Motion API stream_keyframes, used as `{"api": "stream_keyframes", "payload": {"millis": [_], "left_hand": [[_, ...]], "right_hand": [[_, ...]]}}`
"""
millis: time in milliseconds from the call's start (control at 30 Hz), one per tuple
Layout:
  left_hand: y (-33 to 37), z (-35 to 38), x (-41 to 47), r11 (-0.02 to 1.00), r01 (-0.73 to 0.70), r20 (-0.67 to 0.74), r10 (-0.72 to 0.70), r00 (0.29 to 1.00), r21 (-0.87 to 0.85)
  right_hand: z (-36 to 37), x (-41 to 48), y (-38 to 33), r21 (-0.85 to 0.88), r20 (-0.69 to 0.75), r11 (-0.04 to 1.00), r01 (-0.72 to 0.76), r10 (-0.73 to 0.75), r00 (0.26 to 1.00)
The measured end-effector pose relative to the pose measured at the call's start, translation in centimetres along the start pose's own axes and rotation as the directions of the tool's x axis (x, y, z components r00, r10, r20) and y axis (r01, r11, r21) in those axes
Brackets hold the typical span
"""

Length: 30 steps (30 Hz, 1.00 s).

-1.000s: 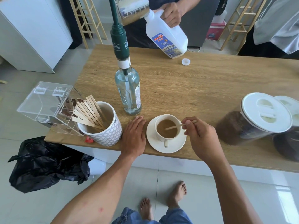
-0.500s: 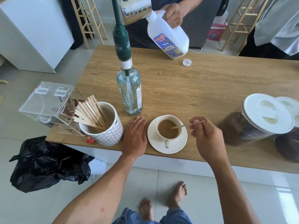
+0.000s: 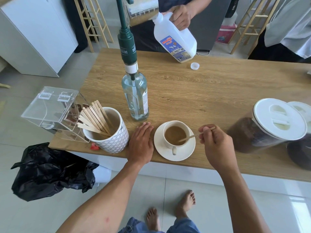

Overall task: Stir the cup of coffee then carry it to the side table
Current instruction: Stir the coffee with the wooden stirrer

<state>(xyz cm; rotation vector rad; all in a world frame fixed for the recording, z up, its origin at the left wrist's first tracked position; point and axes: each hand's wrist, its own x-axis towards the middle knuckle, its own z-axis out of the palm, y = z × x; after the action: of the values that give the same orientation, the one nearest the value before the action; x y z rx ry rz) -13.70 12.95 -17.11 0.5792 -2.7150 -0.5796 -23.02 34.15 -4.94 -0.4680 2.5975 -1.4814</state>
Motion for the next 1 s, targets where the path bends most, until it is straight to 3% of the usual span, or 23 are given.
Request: {"api": "stream_keyframes", "payload": {"millis": [67,200,367,500,667,833,1000], "left_hand": [[-0.1,-0.03,0.04,1.0,0.003,0.0,-0.003,1.0,0.004],[-0.07,0.05,0.01,1.0,0.003,0.005,-0.003,1.0,0.011],[-0.14,0.03,0.06,1.0,-0.006,-0.007,0.006,1.0,0.005],[-0.11,0.15,0.06,1.0,-0.002,0.003,0.002,1.0,0.01],[-0.22,0.09,0.03,1.0,-0.001,-0.004,0.001,1.0,0.016],[-0.09,0.05,-0.03,1.0,-0.004,0.007,0.003,1.0,0.016],[-0.12,-0.04,-0.08,1.0,-0.007,-0.001,0.007,1.0,0.007]], "right_hand": [[-0.02,0.22,-0.16,0.005,-0.024,1.0,0.017,-0.017,1.0],[0.16,0.05,-0.25,-0.004,0.067,1.0,0.024,-0.024,0.997],[-0.24,0.4,-0.22,0.008,0.009,1.0,-0.007,0.007,1.0],[0.15,0.22,-0.44,-0.026,0.096,0.999,0.047,-0.044,0.994],[-0.1,0.57,-0.23,-0.061,0.001,0.997,0.044,-0.044,0.999],[0.01,0.24,-0.33,-0.062,0.119,0.993,0.104,-0.096,0.988],[0.11,0.71,-0.47,-0.078,0.059,0.992,0.102,-0.098,0.993]]}}
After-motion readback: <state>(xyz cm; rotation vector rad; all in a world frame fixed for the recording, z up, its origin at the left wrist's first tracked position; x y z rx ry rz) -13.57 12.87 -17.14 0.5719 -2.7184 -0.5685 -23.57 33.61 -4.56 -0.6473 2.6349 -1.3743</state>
